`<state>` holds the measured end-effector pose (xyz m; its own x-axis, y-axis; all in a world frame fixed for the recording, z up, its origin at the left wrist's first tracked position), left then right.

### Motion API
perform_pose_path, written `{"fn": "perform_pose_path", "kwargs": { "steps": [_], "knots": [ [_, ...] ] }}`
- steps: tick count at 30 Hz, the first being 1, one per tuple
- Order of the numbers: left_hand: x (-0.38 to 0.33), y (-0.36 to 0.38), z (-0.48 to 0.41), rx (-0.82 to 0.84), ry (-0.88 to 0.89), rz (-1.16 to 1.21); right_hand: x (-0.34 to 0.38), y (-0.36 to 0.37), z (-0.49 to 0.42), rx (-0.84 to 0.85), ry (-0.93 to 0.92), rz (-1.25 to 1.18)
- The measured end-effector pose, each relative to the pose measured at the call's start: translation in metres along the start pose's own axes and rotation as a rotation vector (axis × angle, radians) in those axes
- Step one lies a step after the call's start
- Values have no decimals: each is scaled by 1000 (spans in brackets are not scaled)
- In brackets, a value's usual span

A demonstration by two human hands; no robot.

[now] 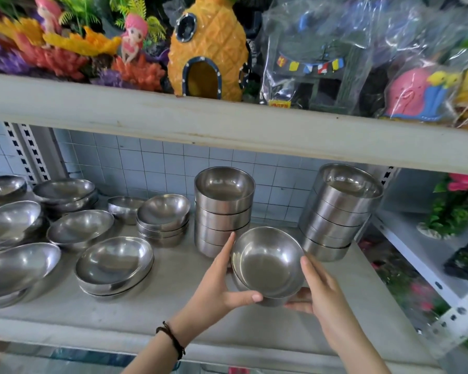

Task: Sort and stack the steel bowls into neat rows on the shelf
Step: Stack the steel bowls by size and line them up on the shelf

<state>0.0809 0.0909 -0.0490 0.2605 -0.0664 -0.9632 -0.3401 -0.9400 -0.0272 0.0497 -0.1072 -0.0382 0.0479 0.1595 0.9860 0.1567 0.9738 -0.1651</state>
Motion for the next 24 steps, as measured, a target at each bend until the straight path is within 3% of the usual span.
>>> {"fn": "perform_pose_path", "kwargs": {
  "steps": [7, 16, 24],
  "knots": [
    [-21, -16, 9, -100, 36, -10, 12, 18, 22, 209, -244, 247],
    [-91, -38, -4, -223, 245, -147, 76, 29, 4, 63, -536, 345],
    [-122, -79, -69, -350, 299, -319, 139, 57, -57, -3, -675, 345]
  ]
}}
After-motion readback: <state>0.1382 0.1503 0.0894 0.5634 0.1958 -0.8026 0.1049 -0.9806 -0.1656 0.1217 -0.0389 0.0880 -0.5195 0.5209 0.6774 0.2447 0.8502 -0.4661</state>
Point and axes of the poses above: each hand's wrist, its own z-axis away from the middle knuckle, its own y-axis out of the palm, x = y × z, the point moved 5 cm from there along -z, towards the middle knuckle, and after that the axes turned 11 degrees about z, right-handed, at the moved point
